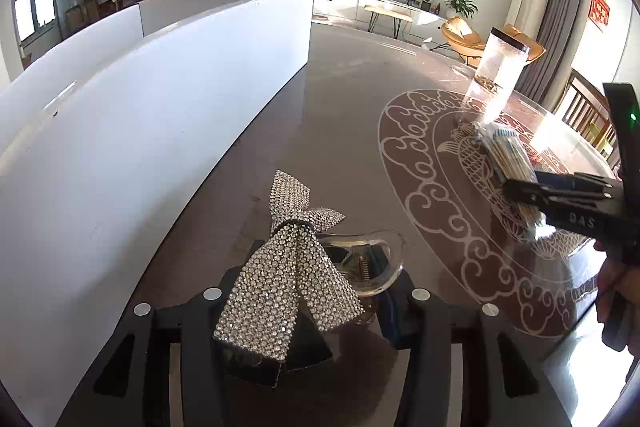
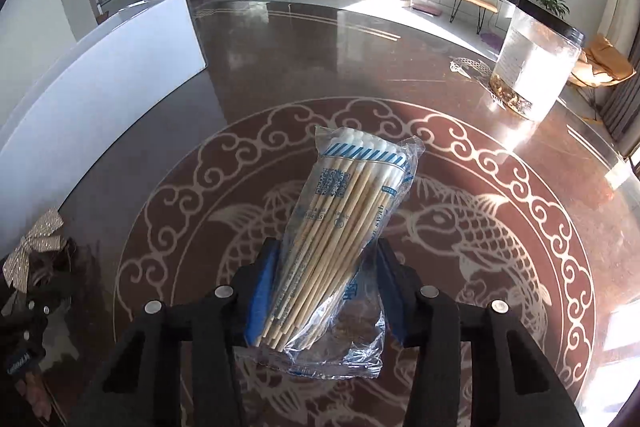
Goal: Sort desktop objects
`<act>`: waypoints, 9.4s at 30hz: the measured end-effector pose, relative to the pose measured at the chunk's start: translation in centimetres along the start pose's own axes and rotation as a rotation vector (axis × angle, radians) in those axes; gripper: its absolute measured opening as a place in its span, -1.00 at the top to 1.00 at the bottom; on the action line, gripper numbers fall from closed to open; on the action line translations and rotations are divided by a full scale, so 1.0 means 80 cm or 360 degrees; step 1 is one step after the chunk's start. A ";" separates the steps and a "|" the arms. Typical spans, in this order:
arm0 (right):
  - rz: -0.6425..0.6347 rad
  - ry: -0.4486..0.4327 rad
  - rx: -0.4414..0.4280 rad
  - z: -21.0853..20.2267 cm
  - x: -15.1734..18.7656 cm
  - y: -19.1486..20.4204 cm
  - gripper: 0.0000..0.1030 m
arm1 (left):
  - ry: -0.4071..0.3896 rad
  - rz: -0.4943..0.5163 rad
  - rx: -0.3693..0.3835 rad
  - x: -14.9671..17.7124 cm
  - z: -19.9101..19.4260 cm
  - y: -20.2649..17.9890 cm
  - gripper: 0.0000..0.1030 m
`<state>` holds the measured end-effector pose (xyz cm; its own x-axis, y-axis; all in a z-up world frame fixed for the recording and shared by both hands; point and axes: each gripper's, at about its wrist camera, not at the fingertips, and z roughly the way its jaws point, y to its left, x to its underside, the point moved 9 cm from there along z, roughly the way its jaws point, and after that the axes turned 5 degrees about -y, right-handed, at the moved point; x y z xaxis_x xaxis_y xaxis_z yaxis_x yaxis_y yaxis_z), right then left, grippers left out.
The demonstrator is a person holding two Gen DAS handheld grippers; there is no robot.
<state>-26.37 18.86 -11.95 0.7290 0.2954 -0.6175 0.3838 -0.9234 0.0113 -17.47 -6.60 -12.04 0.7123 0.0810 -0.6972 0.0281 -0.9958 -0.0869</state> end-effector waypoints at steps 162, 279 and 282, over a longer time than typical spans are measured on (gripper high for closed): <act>0.0066 -0.0056 0.0092 -0.129 0.173 -0.015 -1.00 | 0.0119 0.0158 -0.0061 0.029 -0.004 -0.021 -1.00; 0.0067 -0.0057 0.0092 -0.129 0.173 -0.015 -1.00 | 0.0119 0.0156 -0.0062 0.029 -0.004 -0.021 -1.00; 0.0067 -0.0057 0.0092 -0.129 0.173 -0.015 -1.00 | 0.0119 0.0156 -0.0062 0.029 -0.004 -0.021 -1.00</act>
<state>-10.90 26.59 -12.42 0.7227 0.2483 -0.6450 0.3193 -0.9476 -0.0070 -15.63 -4.75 -13.29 0.7633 -0.0185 -0.6458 -0.0177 -0.9998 0.0078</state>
